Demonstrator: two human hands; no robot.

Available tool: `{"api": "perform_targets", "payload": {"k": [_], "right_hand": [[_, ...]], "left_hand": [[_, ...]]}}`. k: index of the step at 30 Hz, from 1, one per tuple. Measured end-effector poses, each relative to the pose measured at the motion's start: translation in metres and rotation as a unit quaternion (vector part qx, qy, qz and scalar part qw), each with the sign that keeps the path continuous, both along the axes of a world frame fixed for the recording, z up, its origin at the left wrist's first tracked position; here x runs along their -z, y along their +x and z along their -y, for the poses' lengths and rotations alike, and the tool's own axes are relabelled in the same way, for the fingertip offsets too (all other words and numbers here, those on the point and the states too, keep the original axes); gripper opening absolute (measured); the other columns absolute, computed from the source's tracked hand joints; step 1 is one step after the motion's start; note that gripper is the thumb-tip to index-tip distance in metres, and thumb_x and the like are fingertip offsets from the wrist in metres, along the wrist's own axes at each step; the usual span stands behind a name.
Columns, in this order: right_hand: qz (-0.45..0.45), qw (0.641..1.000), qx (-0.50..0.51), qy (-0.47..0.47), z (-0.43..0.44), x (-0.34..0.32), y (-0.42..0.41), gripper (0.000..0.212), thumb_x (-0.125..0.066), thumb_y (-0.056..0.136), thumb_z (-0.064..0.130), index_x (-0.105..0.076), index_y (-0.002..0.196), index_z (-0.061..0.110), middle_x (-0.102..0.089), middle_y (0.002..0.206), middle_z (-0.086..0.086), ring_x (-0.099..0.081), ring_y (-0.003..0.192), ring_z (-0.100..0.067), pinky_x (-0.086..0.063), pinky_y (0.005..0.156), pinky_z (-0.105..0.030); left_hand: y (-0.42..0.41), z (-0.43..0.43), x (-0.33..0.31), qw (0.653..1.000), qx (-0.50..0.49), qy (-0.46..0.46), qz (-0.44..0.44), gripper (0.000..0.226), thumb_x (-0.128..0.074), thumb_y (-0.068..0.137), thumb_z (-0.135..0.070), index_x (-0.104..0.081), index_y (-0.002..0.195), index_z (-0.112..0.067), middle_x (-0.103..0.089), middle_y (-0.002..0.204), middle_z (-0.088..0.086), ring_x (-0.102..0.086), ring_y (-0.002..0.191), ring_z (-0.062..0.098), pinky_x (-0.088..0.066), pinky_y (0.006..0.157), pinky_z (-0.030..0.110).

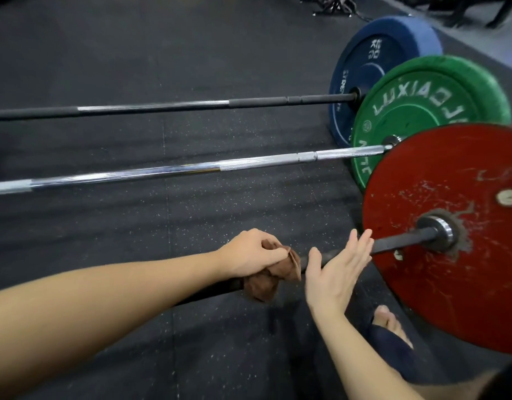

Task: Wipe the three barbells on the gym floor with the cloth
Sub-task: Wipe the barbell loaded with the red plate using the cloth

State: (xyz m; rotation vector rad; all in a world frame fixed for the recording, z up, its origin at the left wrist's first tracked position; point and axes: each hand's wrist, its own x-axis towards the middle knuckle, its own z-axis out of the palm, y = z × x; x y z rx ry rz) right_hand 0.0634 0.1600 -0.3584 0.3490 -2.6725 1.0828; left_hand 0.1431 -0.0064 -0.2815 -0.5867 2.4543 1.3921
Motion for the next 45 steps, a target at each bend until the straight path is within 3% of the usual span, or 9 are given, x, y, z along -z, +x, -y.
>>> {"api": "perform_targets", "payload": {"k": [3,7,12,17,24,29,32,39,45], "right_hand": [[-0.016,0.999,0.019,-0.021,0.005,0.004,0.000,0.079,-0.054,0.092,0.028,-0.019,0.158,0.004,-0.004,0.170,-0.012,0.003,0.158,-0.024,-0.003,0.127,-0.051],[-0.032,0.998,0.027,-0.037,0.008,0.008,-0.002,0.077,-0.052,0.088,0.029,-0.026,0.156,0.003,-0.012,0.169,-0.013,-0.001,0.158,-0.027,-0.001,0.128,-0.047],[-0.046,0.998,0.031,-0.040,0.009,0.010,-0.002,0.075,-0.050,0.088,0.032,-0.031,0.154,0.002,-0.019,0.167,-0.014,-0.006,0.157,-0.029,0.005,0.127,-0.037],[-0.033,0.999,0.025,-0.023,0.006,0.009,-0.002,0.075,-0.049,0.089,0.035,-0.030,0.154,0.004,-0.018,0.168,-0.011,-0.002,0.158,-0.025,0.012,0.123,-0.025],[-0.030,0.999,0.003,-0.018,0.001,0.007,-0.001,0.074,-0.046,0.090,0.039,-0.031,0.153,0.004,-0.018,0.168,-0.011,0.000,0.158,-0.024,0.004,0.127,-0.039],[-0.038,0.999,-0.010,-0.026,0.000,0.008,-0.002,0.068,-0.044,0.093,0.042,-0.038,0.147,0.001,-0.021,0.166,-0.013,-0.001,0.157,-0.027,0.001,0.127,-0.047],[-0.047,0.999,-0.013,-0.025,0.000,0.010,-0.005,0.065,-0.041,0.096,0.041,-0.040,0.145,0.000,-0.023,0.165,-0.014,-0.002,0.157,-0.028,0.006,0.127,-0.040],[-0.048,0.998,0.002,-0.040,0.005,0.011,-0.006,0.064,-0.045,0.091,0.038,-0.044,0.143,0.000,-0.028,0.163,-0.014,-0.005,0.157,-0.028,0.001,0.127,-0.047],[-0.031,0.999,0.000,-0.030,0.001,0.011,-0.004,0.054,-0.046,0.090,0.039,-0.051,0.132,0.005,-0.034,0.158,-0.013,-0.005,0.157,-0.028,-0.003,0.127,-0.050]], "left_hand": [[0.016,0.002,-0.003,0.999,-0.035,0.022,-0.022,0.027,-0.059,0.080,-0.050,-0.077,0.096,-0.038,-0.076,0.089,-0.019,-0.070,0.087,0.000,-0.058,0.085,0.031],[0.047,0.016,-0.001,0.993,-0.064,0.101,-0.023,0.017,-0.060,0.094,-0.029,-0.076,0.095,-0.024,-0.068,0.071,-0.008,-0.056,0.051,0.005,-0.044,0.051,0.023],[0.081,0.051,-0.007,0.991,-0.082,0.100,0.046,0.028,-0.057,0.096,-0.024,-0.061,0.070,-0.012,-0.057,0.062,0.005,-0.046,0.043,0.012,-0.040,0.045,0.021],[0.085,0.060,-0.001,0.994,-0.086,0.032,0.059,0.039,-0.056,0.068,-0.054,-0.060,0.064,-0.015,-0.063,0.066,0.001,-0.055,0.058,0.014,-0.048,0.061,0.028],[0.041,0.024,-0.006,0.995,-0.059,0.031,0.069,0.028,-0.055,0.078,-0.045,-0.064,0.061,-0.024,-0.070,0.065,-0.005,-0.058,0.048,0.006,-0.044,0.050,0.025],[-0.020,-0.013,0.003,0.998,-0.051,-0.006,0.029,0.042,-0.057,0.078,-0.060,-0.076,0.086,-0.025,-0.076,0.089,-0.006,-0.070,0.092,0.014,-0.056,0.082,0.029],[-0.039,-0.031,0.004,0.998,-0.057,-0.017,-0.004,0.031,-0.062,0.087,-0.051,-0.076,0.086,-0.023,-0.076,0.087,-0.007,-0.069,0.088,0.012,-0.052,0.070,0.024],[-0.003,-0.011,0.004,0.997,-0.068,-0.014,-0.018,0.037,-0.054,0.077,-0.061,-0.074,0.088,-0.031,-0.076,0.088,-0.015,-0.070,0.090,0.006,-0.057,0.086,0.029],[0.036,0.012,0.000,0.994,-0.064,0.086,0.001,0.027,-0.055,0.097,-0.028,-0.061,0.075,-0.012,-0.066,0.066,0.008,-0.051,0.045,0.018,-0.041,0.044,0.023]]}}
